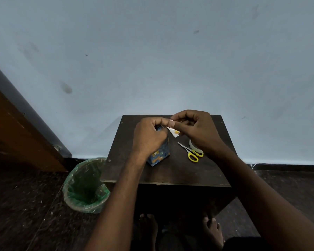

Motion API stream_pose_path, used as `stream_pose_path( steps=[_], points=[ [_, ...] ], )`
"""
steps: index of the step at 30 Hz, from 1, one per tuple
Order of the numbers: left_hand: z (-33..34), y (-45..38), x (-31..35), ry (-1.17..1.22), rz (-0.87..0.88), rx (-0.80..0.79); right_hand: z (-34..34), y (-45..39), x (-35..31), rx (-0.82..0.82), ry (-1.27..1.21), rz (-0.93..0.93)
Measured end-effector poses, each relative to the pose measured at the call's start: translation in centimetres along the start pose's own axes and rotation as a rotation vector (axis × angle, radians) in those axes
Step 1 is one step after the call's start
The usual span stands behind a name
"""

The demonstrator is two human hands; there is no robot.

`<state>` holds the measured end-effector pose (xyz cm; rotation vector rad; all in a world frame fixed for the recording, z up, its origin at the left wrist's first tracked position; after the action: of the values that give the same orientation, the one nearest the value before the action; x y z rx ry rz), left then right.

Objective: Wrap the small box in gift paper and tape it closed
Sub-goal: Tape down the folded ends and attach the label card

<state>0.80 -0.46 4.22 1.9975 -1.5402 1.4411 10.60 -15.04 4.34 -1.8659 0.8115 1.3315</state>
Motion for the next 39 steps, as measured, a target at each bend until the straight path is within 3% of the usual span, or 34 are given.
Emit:
stream_pose_path(
  steps=[7, 13, 17, 23, 39],
  points=[
    [-0.4, -0.1, 0.0, 0.069, -0.026, 0.006, 0.7, 0.0, -0.5, 0.064, -0.065, 0.01],
    [-1.4, -0.2, -0.7, 0.365, -0.171, 0.056, 2.3, -0.1, -1.0, 0.082, -0.444, 0.225],
    [-2.0, -0.3, -1.1, 0.629, -0.309, 0.119, 3.5, 0.1, -0.3, 0.024, -0.378, 0.35],
    [-2.1, -0.5, -1.0, 0.902, -0.413, 0.216, 4.3, 0.0, 0.0, 0.099, -0.384, 0.398],
    [-2.1, 0.0, -1.0, 0.704, -0.382, 0.189, 4.4, 0.1, -0.2, 0.123, -0.389, 0.472]
  ],
)
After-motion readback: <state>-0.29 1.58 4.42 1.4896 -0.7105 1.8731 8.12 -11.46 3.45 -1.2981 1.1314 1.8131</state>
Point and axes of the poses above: each hand's wrist, its own y-axis away from the middle knuckle, its own z-axis out of the palm, x = y × z, the point moved 2 cm from there along -y, towards the middle knuckle, and after that the axes turned 6 degrees about z, right-handed, at the moved point
